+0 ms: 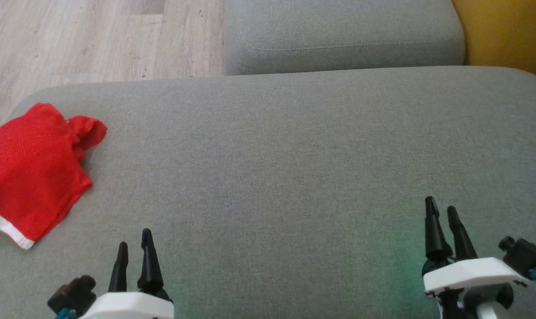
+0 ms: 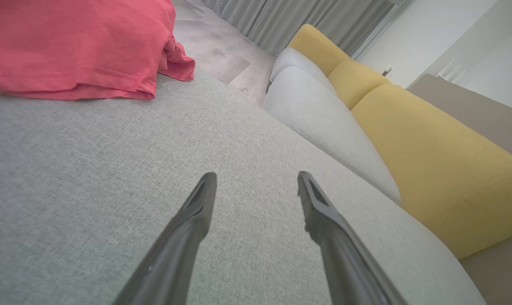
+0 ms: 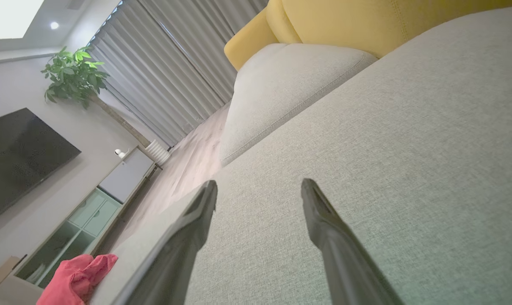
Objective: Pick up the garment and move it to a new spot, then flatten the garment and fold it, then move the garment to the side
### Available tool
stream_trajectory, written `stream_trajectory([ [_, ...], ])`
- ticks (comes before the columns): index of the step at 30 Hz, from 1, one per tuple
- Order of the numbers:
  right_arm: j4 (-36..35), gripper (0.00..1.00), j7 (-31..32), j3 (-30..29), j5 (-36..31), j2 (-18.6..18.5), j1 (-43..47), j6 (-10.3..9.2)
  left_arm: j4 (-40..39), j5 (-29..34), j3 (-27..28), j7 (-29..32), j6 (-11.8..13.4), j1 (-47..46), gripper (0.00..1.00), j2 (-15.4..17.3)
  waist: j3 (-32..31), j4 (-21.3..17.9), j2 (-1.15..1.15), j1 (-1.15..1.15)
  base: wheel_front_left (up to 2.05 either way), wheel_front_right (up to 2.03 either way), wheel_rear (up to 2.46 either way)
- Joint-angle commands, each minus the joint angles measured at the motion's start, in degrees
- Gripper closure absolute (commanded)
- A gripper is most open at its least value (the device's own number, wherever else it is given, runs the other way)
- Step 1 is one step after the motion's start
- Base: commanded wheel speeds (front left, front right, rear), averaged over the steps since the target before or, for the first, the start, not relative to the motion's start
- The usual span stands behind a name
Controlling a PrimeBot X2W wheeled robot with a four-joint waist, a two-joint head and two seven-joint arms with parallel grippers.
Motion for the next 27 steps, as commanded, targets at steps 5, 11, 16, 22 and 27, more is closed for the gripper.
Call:
stream_trajectory([
  [5,-1.8,0.0,-1.64,1.97,-4.5,-0.45,-0.96,0.3,-1.58,4.42,0.35,-1.54,0.56,-1.03,0.0,0.26,-0.15,0.09,0.0,0.0,0.0,0.0,0.0],
  [11,-1.79,0.0,-2.65,2.84,-8.96,-0.48,-0.77,0.33,-0.79,8.2,0.0,-2.56,1.2,-0.54,0.0,0.27,-0.35,0.24,0.0,0.0,0.0,0.0,0.0],
  [16,-1.56,0.0,-3.5,3.6,-12.78,-0.5,-0.54,0.35,-0.16,11.27,-0.23,-3.41,1.71,-0.1,0.0,0.28,-0.58,0.39,0.0,0.0,0.0,0.0,0.0],
  [22,-0.95,0.0,-4.51,4.44,-17.05,-0.53,-0.42,0.37,0.64,15.08,-0.42,-4.43,2.4,0.37,0.0,0.3,-0.71,0.64,0.0,0.0,0.0,0.0,0.0],
  [27,-0.39,0.0,-5.35,5.28,-20.55,-0.55,-0.47,0.39,1.06,17.95,-0.51,-5.28,2.95,0.59,0.0,0.31,-0.65,0.87,0.0,0.0,0.0,0.0,0.0],
])
